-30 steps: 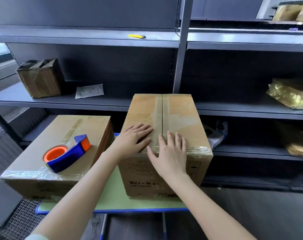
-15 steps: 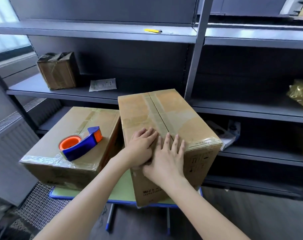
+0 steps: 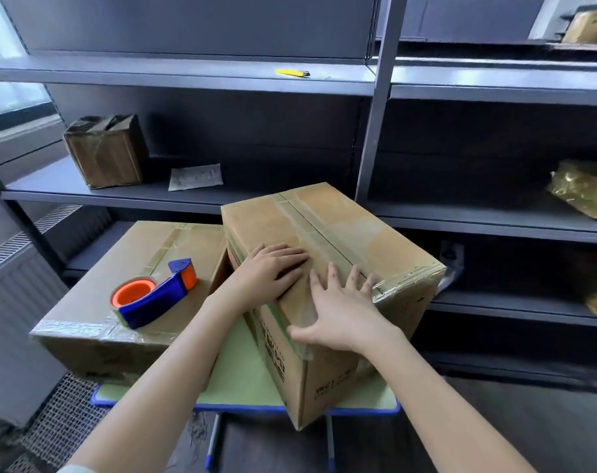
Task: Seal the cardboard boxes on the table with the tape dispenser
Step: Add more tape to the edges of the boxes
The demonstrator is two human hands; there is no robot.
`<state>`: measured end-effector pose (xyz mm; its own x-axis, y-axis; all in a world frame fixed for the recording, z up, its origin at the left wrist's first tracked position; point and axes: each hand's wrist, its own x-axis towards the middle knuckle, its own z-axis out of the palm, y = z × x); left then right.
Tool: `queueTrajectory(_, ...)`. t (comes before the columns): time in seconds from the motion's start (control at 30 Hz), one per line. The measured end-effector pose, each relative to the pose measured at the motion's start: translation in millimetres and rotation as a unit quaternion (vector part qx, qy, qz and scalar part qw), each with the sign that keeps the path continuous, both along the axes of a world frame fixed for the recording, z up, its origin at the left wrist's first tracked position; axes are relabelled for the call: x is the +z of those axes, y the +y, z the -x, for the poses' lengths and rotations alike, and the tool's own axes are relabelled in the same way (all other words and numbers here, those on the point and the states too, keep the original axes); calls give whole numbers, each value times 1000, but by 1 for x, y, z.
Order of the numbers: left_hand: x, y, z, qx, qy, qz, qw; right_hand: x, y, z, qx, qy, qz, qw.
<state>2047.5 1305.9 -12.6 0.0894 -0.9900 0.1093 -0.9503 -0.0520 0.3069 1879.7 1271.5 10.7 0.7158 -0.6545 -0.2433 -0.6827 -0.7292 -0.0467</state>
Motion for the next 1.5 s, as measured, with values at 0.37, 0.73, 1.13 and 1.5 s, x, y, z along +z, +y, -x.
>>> queueTrajectory(0.37, 4, -25, 1, 40, -26, -27, 998, 22, -33, 84, 37, 5, -144, 989)
queueTrajectory(0.73, -3, -32, 4, 38, -82, -64, 994, -13, -14, 27, -39, 17, 4, 999)
queueTrajectory(1.13, 0, -25, 58, 139, -154, -74, 975, 4, -79, 82, 40, -13, -125, 991)
queueTrajectory(1.5, -11, -12, 36, 131, -80, -25, 988, -24, -61, 27, -62, -96, 39, 993)
